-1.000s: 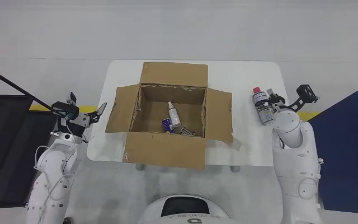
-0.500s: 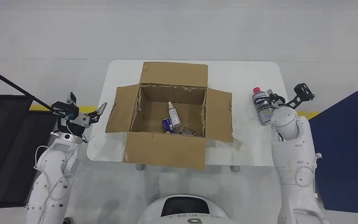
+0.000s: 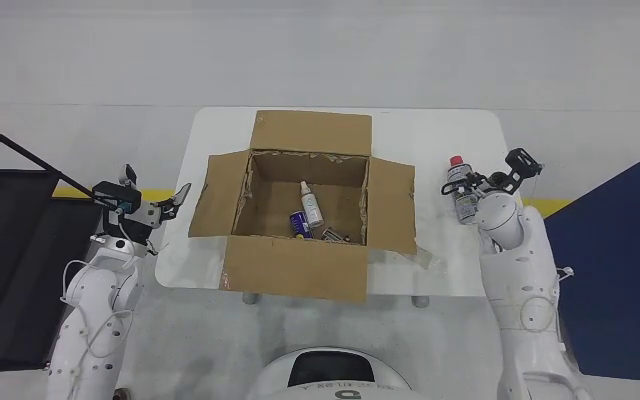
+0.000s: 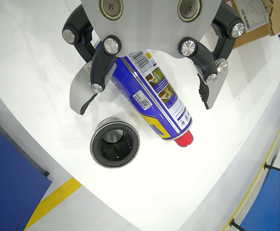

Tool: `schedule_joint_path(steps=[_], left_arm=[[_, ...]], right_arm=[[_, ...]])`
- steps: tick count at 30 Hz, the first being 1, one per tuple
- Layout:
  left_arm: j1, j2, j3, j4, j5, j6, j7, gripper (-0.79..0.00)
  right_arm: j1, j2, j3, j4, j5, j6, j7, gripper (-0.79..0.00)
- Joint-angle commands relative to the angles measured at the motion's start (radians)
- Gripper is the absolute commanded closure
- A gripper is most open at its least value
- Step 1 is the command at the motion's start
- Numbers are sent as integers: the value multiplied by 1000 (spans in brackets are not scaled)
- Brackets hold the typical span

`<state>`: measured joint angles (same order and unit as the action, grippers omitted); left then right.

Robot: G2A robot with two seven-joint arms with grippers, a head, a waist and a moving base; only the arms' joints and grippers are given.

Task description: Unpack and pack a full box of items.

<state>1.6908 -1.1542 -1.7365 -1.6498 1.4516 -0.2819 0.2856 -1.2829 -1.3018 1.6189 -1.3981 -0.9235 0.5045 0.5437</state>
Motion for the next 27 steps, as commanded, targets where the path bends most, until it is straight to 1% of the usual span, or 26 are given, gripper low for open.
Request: schedule_joint_path(steps=[1, 5, 13, 14, 15, 16, 18, 19, 20, 23, 25, 27], left_arm=[[0, 0, 0, 0, 0, 0, 0, -785], [0, 0, 0, 0, 0, 0, 0, -785], [0, 0, 0, 0, 0, 0, 0, -785], [0, 0, 0, 0, 0, 0, 0, -785], [0, 0, 0, 0, 0, 0, 0, -785], [0, 0, 0, 0, 0, 0, 0, -785], [0, 0, 0, 0, 0, 0, 0, -785], [0, 0, 0, 0, 0, 0, 0, -785], [0, 0, 0, 0, 0, 0, 0, -785], [0, 0, 0, 0, 0, 0, 0, -785], [0, 0, 0, 0, 0, 0, 0, -785], [0, 0, 0, 0, 0, 0, 0, -785]], right_arm=[[-1, 2, -12, 0, -27, -3, 24, -785], [4, 6, -42, 2, -95, -9, 92, -785], [37, 6, -106, 3, -193, 25, 188, -785], [41, 5, -115, 3, -205, 30, 200, -776], [46, 5, -124, 3, -218, 33, 213, -742], [51, 5, -133, 4, -230, 37, 224, -671], [60, 3, -155, 9, -260, 45, 250, -628], [67, 3, -168, 14, -278, 48, 268, -643], [74, 2, -179, 18, -290, 50, 285, -739], [92, -1, -200, 32, -325, 69, 321, -674], [106, -2, -212, 47, -352, 81, 346, -573], [118, -3, -229, 64, -384, 87, 372, -533]])
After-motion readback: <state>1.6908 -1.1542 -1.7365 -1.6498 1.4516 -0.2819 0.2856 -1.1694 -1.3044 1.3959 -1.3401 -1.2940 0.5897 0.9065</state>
